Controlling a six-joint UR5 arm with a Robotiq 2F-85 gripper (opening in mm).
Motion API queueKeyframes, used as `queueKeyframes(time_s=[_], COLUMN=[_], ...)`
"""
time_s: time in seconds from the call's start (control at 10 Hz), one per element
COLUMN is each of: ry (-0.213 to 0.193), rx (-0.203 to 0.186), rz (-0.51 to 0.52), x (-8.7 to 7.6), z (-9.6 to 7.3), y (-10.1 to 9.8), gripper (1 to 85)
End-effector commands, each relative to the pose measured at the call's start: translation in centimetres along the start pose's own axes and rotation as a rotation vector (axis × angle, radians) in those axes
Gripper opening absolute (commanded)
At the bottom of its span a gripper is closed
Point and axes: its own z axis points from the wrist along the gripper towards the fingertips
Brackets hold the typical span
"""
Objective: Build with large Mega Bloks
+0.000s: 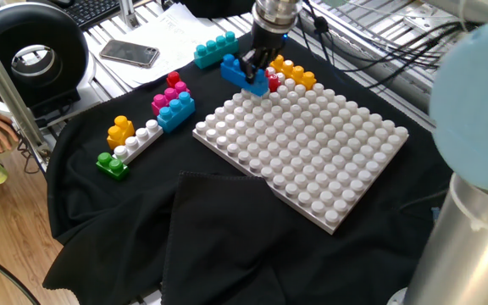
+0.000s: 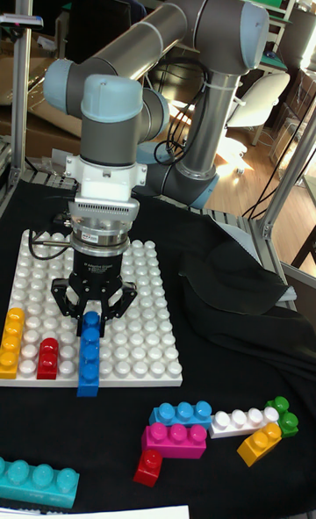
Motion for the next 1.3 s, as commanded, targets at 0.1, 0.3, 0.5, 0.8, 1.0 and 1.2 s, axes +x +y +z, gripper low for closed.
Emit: queueKeyframes(time_s=[0.1, 0.3, 0.5, 0.8, 1.0, 1.2], ry=[0.016, 0.018, 0.024, 0.027, 0.016, -0.007], rx=[0.001, 0.004, 0.006, -0.002, -0.005, -0.03], rz=[0.002, -0.016, -0.03, -0.045, -0.049, -0.018], x=[2.7, 3.7, 4.7, 5.2, 5.1, 4.7], z=[0.1, 0.9, 1.1, 0.9, 1.7, 3.0], y=[-0.2, -0.6, -0.8, -0.7, -0.9, -0.3], gripper=[1.0, 1.0, 1.0, 1.0, 1.0, 1.0])
